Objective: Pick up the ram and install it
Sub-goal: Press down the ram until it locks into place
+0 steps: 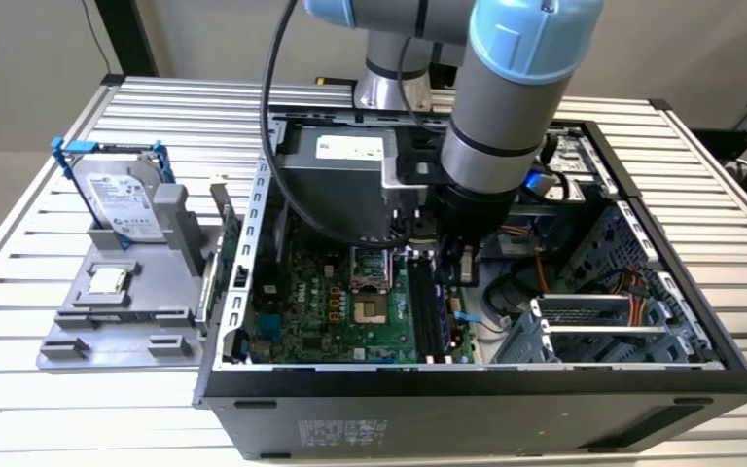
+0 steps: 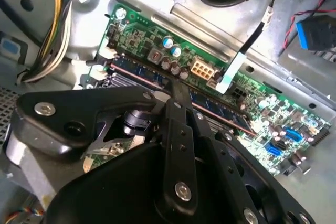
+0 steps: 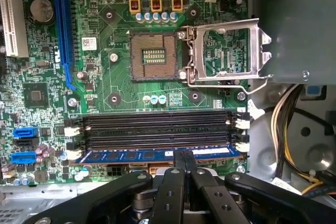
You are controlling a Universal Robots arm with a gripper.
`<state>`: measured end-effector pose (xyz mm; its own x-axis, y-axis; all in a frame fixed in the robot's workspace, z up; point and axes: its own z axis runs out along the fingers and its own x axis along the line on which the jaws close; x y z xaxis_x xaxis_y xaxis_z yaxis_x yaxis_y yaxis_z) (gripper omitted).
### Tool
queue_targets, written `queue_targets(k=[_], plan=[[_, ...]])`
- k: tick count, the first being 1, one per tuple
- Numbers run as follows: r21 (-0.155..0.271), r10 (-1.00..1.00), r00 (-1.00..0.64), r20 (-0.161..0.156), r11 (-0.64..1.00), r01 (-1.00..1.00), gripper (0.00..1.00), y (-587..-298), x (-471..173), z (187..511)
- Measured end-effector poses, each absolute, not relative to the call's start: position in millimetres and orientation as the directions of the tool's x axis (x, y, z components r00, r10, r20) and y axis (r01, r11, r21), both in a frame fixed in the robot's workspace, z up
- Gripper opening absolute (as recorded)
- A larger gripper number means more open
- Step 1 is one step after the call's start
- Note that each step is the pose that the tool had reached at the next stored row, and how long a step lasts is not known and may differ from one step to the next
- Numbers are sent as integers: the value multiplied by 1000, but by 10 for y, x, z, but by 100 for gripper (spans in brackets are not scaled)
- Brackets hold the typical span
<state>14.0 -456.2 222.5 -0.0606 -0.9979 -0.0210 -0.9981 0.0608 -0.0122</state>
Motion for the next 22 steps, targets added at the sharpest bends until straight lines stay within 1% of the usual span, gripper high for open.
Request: queue_targets(k=[3,17,22], plan=[[-13,-998,-61,-21,61,-998,0,-4560,137,2172],[-13,-998,-61,-20,61,-998,0,-4558,131,2776],[-13,-998,-61,-21,61,-998,0,-4558,131,2798]])
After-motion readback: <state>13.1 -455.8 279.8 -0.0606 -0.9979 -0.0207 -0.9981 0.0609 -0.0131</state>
